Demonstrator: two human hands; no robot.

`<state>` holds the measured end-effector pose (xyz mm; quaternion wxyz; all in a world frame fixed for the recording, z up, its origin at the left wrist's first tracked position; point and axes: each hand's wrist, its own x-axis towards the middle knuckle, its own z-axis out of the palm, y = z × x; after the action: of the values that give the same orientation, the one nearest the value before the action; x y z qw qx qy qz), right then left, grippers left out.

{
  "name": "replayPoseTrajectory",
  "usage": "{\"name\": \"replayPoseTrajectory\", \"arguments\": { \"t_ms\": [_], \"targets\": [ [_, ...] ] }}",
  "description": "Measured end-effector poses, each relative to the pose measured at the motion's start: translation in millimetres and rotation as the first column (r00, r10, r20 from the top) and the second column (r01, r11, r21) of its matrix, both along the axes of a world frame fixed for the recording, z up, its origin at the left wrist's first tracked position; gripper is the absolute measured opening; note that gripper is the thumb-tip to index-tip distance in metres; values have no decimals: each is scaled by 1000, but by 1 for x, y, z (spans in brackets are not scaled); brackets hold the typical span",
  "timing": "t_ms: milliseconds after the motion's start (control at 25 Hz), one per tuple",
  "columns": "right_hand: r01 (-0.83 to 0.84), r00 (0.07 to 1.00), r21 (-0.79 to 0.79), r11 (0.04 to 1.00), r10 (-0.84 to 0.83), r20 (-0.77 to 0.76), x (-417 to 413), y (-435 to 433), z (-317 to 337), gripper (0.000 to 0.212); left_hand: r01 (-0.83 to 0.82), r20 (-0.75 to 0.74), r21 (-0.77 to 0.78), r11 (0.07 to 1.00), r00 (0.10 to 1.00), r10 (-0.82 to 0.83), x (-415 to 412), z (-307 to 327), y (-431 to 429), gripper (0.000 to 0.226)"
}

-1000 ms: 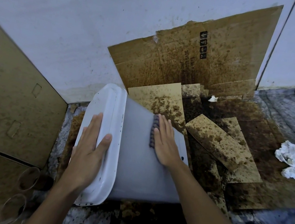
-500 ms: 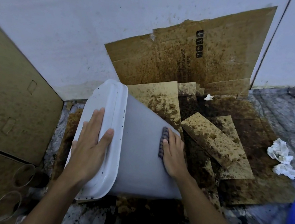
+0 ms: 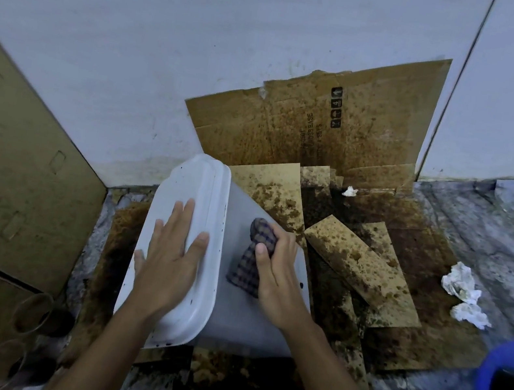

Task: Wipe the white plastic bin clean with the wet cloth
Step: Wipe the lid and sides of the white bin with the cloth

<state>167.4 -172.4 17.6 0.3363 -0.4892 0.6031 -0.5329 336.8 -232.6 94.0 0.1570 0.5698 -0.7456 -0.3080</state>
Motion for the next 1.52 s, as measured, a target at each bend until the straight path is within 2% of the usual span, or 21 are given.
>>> {"name": "replayPoseTrajectory", "arguments": {
  "t_ms": [80, 160, 240, 320, 440, 560, 640, 680, 760, 880, 1000, 1160, 1280, 1400, 1520],
  "targets": [
    [-36, 998, -31, 999, 38, 44, 8, 0, 21, 49, -7, 0, 11, 1000, 1000, 7, -5, 1, 1, 53],
    [-64, 996, -66, 996, 67, 54, 15, -1, 38, 49, 1, -59, 39, 999, 998, 1, -4, 3, 1, 40],
    [-102, 994, -67, 993, 105, 39, 19, -2, 53, 49, 26, -119, 75, 997, 993, -17, -5, 8, -1, 37],
    [-134, 990, -42, 990, 133, -39, 20, -4, 62, 51, 65, -115, 85, 994, 992, -55, -8, 14, 1, 39],
    [-119, 962, 18, 993, 120, -245, 15, -9, 67, 57, 140, -120, 96, 986, 985, -128, -10, 21, 0, 49],
    [-140, 928, 132, 981, 176, -328, 5, -11, 72, 62, 202, -198, 54, 978, 962, -188, 7, 26, -10, 55],
    [-165, 901, 189, 968, 226, -369, 2, -11, 74, 65, 134, -165, -31, 990, 977, -138, 22, 24, -20, 65],
    [-181, 892, 204, 962, 248, -377, 2, -9, 74, 66, 50, -109, -53, 997, 993, -55, 28, 22, -24, 70],
    [-207, 903, 226, 952, 275, -331, 8, -4, 70, 67, -87, -49, -2, 996, 995, 87, 38, 20, -22, 81],
    [-200, 930, 236, 951, 260, -260, 17, 11, 65, 67, -122, -169, 136, 983, 975, 144, 32, 19, -6, 83],
    [-153, 947, 250, 956, 214, -241, 11, 30, 69, 67, -110, -158, 50, 993, 980, 117, 15, 13, 4, 88],
    [-83, 962, 273, 958, 149, -230, -14, 41, 80, 69, -50, -76, 120, 992, 995, 59, -7, 2, 13, 105],
    [-82, 962, 277, 957, 149, -229, -18, 43, 80, 69, -76, 35, 41, 996, 997, 75, -26, 10, 15, 93],
    [-105, 979, 219, 970, 140, -148, -7, 42, 77, 66, -36, 104, -36, 999, 994, 40, -37, 17, 19, 81],
    [-121, 984, 183, 976, 142, -109, 7, 34, 72, 65, -21, 178, -78, 997, 983, 35, -26, 9, 22, 89]
  ]
}}
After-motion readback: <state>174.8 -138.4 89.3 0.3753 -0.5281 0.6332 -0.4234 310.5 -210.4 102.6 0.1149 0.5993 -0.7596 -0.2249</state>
